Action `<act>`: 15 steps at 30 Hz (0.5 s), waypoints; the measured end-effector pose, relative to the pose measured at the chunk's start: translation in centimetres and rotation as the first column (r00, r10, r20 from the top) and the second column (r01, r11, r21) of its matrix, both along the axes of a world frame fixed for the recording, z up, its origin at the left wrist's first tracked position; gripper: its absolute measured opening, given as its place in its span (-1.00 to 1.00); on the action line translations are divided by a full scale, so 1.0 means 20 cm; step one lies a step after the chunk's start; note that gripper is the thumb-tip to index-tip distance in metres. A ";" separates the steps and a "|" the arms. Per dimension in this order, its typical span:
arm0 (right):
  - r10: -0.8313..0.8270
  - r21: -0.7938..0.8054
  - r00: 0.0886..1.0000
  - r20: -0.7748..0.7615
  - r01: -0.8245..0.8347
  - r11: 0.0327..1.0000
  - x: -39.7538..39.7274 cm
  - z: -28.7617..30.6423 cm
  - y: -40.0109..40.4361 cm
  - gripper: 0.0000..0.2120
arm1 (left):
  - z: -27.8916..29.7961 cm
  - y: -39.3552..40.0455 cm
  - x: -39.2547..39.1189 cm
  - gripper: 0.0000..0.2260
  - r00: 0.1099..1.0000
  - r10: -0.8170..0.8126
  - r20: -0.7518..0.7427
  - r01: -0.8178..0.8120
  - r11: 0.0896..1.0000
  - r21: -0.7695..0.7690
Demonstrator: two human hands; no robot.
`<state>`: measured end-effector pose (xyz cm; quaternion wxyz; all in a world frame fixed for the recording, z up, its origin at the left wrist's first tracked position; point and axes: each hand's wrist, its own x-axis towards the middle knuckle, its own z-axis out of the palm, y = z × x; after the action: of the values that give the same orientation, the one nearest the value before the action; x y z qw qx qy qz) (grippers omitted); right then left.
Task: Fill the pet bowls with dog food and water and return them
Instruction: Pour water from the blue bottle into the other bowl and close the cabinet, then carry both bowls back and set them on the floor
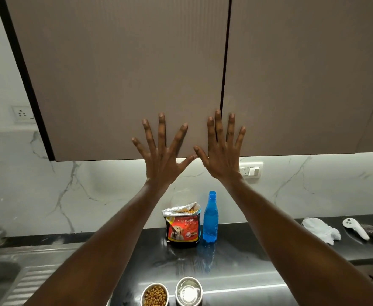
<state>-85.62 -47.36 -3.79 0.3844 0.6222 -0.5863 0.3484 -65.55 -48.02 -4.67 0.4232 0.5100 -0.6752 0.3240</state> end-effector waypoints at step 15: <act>0.308 0.105 0.902 0.303 -0.353 0.930 0.12 -0.96 0.38 -0.41 | -1.05 0.48 0.29 -0.41 0.941 -0.130 -0.313 0.224 0.931 0.288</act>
<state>-83.23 -39.78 -23.08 0.1820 0.6852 -0.5464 0.4459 -59.74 -38.42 -25.64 0.4567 0.5497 -0.6933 0.0928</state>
